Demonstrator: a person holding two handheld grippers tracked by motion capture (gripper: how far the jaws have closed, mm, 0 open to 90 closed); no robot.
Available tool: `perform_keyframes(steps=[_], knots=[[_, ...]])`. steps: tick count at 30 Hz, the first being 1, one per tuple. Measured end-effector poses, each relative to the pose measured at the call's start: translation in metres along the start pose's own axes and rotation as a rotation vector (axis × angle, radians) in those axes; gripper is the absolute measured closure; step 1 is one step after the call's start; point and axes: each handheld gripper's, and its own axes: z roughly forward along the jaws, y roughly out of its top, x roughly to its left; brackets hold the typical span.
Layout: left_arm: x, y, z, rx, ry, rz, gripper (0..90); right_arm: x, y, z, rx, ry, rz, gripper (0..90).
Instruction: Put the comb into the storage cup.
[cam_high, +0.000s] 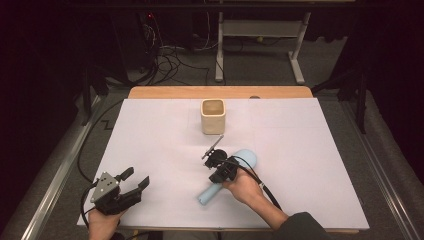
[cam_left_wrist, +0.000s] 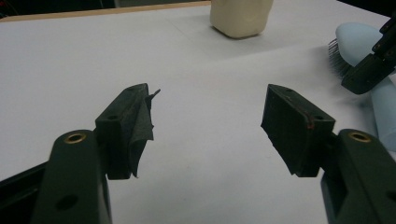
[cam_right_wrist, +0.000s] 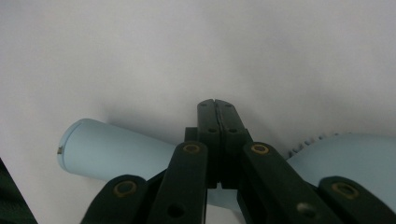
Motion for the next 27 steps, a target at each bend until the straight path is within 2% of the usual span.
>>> perform_keyframes(steps=[5,7,11,19,22,27], knots=[[0.000,-0.001,0.001,0.010,-0.004,-0.007,33.7,0.003,-0.003,0.000,0.007,0.002,-0.010,90.0],[0.001,-0.001,0.001,0.007,-0.005,-0.017,33.7,0.004,-0.004,0.000,0.001,-0.001,-0.027,90.0],[0.000,0.000,0.000,-0.005,-0.006,-0.012,33.7,0.005,-0.010,-0.002,0.004,-0.005,-0.033,90.0],[0.003,0.000,0.000,-0.006,0.000,-0.031,33.8,0.006,-0.020,-0.006,0.000,-0.008,-0.047,90.0],[0.001,-0.001,0.003,0.024,-0.009,-0.019,34.6,0.007,-0.023,-0.007,0.006,-0.007,-0.060,90.0],[-0.003,-0.001,0.003,0.025,-0.021,0.009,34.4,0.009,-0.028,-0.010,0.011,-0.019,-0.081,90.0]])
